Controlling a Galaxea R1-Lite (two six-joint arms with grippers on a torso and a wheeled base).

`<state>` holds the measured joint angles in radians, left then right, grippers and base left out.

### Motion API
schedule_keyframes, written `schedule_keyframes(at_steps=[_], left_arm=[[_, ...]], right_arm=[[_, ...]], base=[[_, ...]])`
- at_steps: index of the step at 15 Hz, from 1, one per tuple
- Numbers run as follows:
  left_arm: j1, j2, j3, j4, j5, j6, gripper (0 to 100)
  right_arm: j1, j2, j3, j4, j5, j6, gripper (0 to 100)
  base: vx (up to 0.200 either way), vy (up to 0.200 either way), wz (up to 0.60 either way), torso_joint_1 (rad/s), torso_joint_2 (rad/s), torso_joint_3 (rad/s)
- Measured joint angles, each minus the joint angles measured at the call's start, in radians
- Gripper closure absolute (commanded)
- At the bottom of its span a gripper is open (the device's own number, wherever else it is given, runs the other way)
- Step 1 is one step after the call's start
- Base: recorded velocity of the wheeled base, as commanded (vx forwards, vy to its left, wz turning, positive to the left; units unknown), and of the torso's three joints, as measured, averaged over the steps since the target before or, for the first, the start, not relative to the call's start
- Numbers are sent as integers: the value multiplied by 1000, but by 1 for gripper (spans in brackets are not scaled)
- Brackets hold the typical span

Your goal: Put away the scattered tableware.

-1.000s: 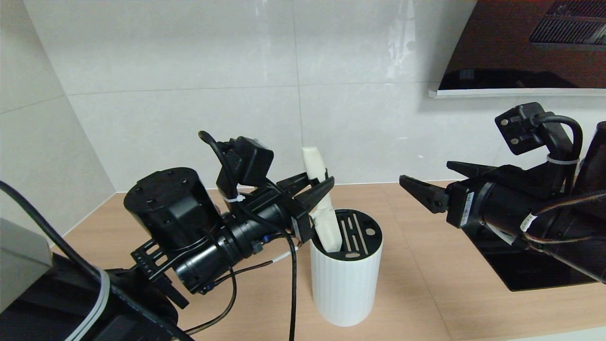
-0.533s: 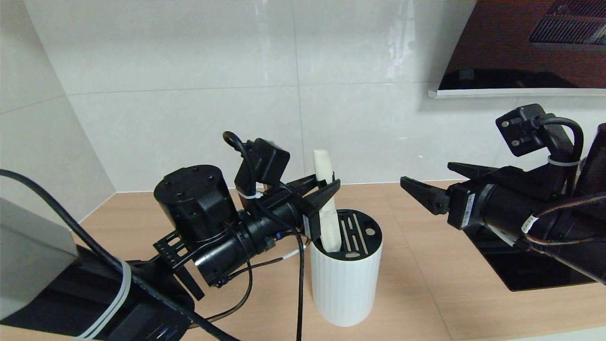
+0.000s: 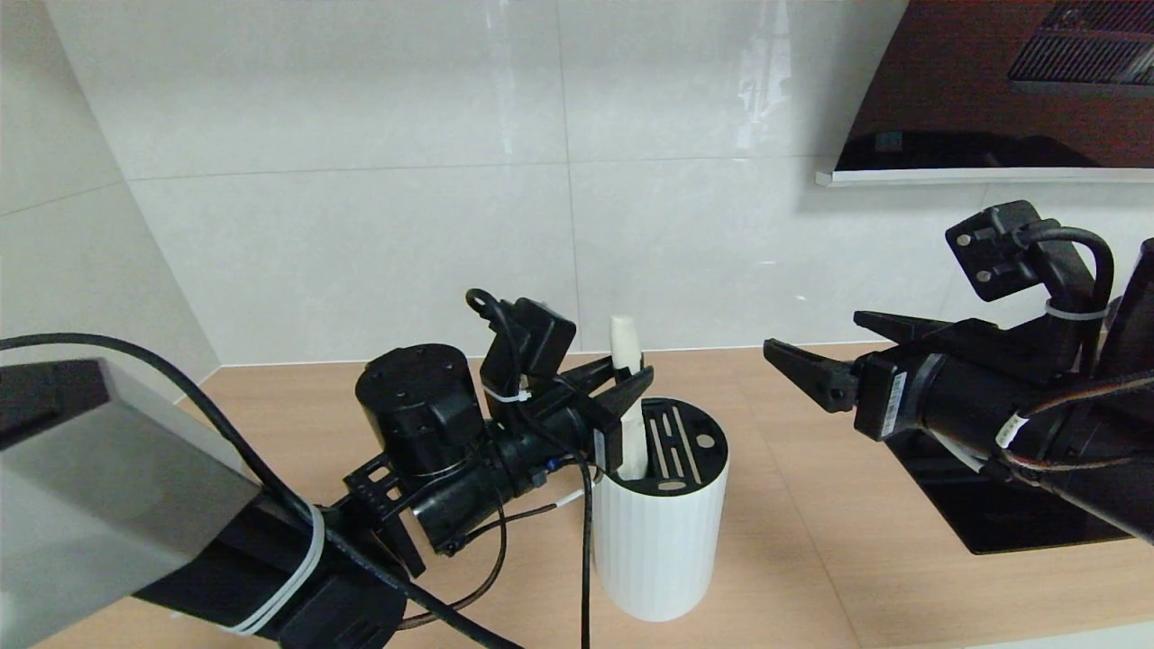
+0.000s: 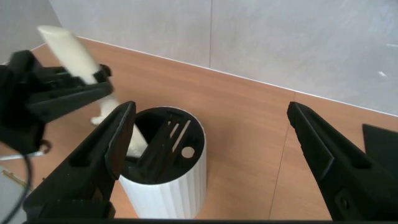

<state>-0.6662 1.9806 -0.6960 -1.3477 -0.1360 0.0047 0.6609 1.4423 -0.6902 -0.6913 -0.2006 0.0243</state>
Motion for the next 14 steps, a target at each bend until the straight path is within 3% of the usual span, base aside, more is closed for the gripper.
schedule_keyframes(at_steps=[9, 13, 14], left_arm=[[-21, 84, 16, 1, 2, 10, 100], [-23, 96, 12, -25, 36, 9, 100], [-23, 98, 9, -32, 42, 8, 0]], right_arm=[[5, 2, 5, 0, 1, 0, 0], [6, 3, 5, 0, 1, 0, 0], [6, 3, 5, 0, 1, 0, 0]], base=[[0, 0, 0, 0, 0, 0], [0, 0, 0, 0, 0, 0], [0, 0, 0, 0, 0, 0]])
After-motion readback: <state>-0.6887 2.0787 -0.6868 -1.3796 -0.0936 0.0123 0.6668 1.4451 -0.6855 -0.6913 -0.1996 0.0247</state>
